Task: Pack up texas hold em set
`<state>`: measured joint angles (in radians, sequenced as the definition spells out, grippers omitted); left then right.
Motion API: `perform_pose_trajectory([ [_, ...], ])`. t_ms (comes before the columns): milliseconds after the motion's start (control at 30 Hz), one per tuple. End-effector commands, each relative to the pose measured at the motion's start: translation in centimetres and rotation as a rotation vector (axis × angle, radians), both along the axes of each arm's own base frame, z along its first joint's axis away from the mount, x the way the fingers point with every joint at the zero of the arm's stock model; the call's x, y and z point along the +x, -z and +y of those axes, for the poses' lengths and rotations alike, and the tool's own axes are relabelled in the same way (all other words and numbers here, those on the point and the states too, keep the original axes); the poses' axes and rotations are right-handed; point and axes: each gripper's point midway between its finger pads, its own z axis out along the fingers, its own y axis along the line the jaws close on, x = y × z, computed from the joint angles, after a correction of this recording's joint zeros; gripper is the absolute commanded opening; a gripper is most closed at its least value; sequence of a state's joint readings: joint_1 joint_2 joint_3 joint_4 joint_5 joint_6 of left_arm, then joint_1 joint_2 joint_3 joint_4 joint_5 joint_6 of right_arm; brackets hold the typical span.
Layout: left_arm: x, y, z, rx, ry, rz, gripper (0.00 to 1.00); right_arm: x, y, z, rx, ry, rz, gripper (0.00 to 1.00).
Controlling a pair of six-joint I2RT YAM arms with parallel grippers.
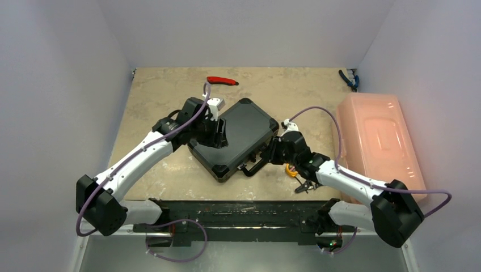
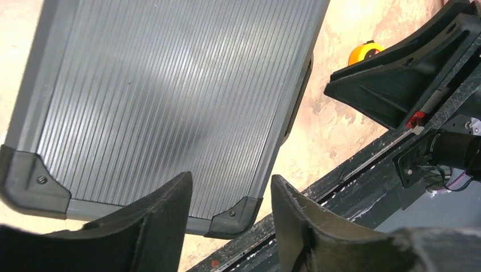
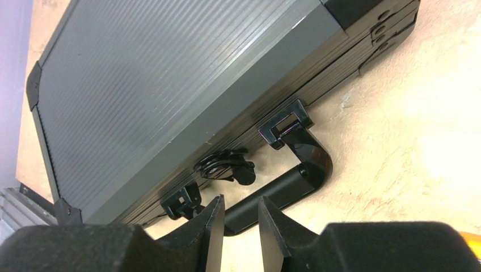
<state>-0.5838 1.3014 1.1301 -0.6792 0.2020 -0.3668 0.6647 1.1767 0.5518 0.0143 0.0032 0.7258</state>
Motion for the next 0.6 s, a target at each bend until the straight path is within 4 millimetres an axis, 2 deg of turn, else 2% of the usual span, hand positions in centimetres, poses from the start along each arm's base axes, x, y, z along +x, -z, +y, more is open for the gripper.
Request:
perform_pose_trajectory([
  [0,-0.3,-1.1,1.1,0.008,-0.032,-0.055,0.55,0.7,-2.4,-0.8,-0.027,0.015,-0.079,0.36],
  [200,-0.6,-3.1,2.6,0.015,-0.05,-0.148,0.63,1.1,-5.2,-1.3,-0.034,0.013,-0.153,0.51],
  [567,-0.3,-8.1,7.0,0.049,-0.159,-0.438,0.82,2.0,-11.4,-2.4,-0.05,0.043,-0.288,0.98],
])
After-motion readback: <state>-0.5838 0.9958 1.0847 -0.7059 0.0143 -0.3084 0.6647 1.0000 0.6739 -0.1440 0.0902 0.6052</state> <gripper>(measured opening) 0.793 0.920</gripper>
